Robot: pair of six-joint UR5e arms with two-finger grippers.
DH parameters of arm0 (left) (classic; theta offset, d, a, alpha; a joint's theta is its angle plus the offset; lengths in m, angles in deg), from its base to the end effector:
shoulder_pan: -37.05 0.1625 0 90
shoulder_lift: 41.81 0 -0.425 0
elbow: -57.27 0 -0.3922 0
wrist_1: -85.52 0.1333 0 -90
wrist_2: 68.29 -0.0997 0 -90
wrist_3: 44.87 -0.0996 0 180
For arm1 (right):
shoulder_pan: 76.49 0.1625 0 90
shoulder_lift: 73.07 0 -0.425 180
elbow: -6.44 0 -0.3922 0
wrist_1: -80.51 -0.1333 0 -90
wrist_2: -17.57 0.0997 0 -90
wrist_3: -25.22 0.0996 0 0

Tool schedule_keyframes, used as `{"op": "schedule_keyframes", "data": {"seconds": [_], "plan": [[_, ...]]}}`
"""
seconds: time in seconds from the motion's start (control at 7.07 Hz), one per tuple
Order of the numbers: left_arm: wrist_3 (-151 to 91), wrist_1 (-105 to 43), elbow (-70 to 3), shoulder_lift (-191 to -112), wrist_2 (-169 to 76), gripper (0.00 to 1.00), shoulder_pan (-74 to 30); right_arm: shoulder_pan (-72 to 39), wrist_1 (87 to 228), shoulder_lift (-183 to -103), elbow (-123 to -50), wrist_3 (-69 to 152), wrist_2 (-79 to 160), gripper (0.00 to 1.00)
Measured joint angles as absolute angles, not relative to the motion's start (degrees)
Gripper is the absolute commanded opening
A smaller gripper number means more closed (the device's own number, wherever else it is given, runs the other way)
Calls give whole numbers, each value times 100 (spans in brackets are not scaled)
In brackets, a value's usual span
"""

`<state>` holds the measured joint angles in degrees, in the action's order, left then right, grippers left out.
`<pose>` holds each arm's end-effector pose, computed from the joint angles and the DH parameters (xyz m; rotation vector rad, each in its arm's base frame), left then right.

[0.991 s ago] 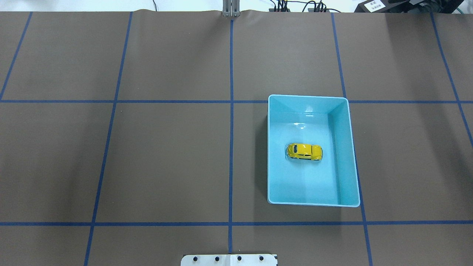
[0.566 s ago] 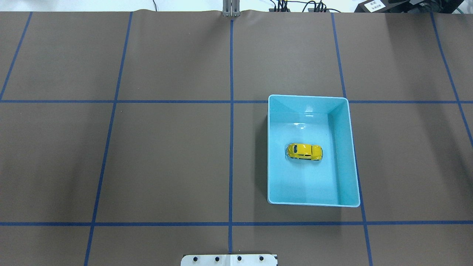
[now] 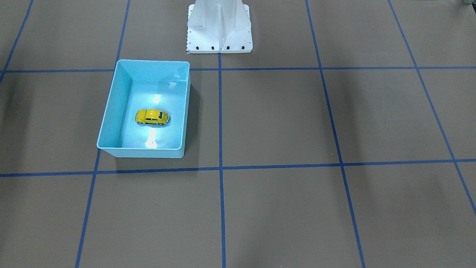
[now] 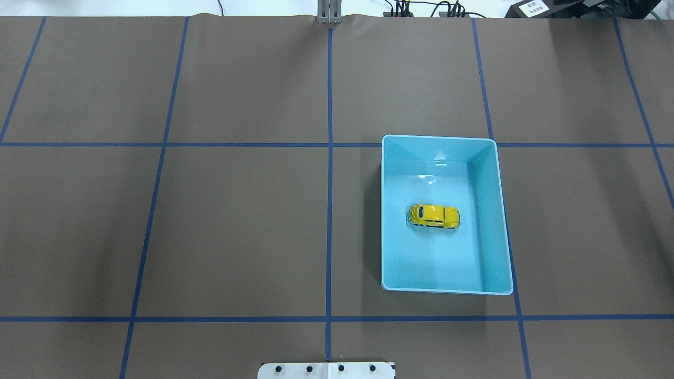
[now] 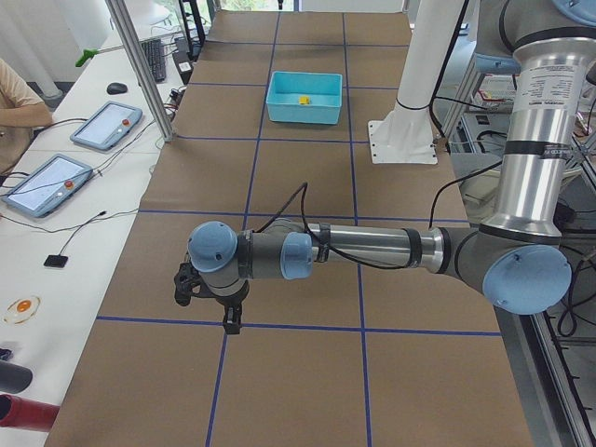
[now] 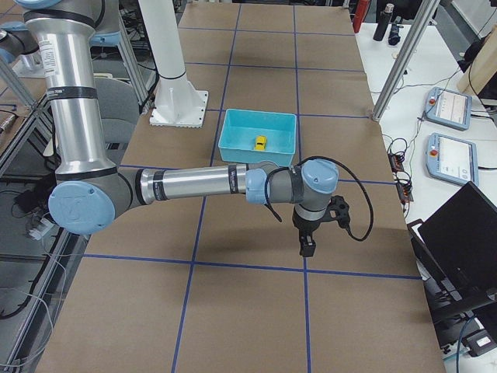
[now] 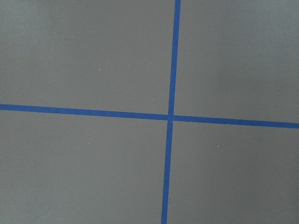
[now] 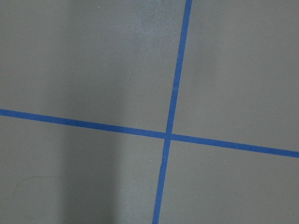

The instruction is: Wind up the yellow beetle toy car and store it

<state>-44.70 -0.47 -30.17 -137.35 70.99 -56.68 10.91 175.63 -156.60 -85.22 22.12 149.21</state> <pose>-0.0922 -0.5263 0.6319 0.0099 0.8604 -0.0715 0.0426 -0.5421 0.5984 0.0534 -0.7268 -0.1141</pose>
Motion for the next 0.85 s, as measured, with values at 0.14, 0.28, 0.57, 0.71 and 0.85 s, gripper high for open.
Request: {"op": "schedule_keyframes", "data": {"seconds": [0.14, 0.28, 0.57, 0.71, 0.85], "plan": [[-4470, -50, -3015, -13735, 7101, 100, -5666, 1093, 17696, -15677, -8610, 2210, 14920, 100], [-4470, -52, -3016, -13737, 7102, 100, -5666, 1095, 17747, -15689, -8643, 2212, 14917, 100], [-4470, -53, -3007, -13741, 7102, 100, -5665, 1095, 17769, -15707, -8642, 2208, 14909, 100], [-4470, -53, -2999, -13738, 7102, 100, -5665, 1096, 17769, -15713, -8639, 2207, 14907, 100], [-4470, -53, -2995, -13736, 7102, 100, -5665, 1096, 17768, -15716, -8636, 2206, 14906, 100]]}}
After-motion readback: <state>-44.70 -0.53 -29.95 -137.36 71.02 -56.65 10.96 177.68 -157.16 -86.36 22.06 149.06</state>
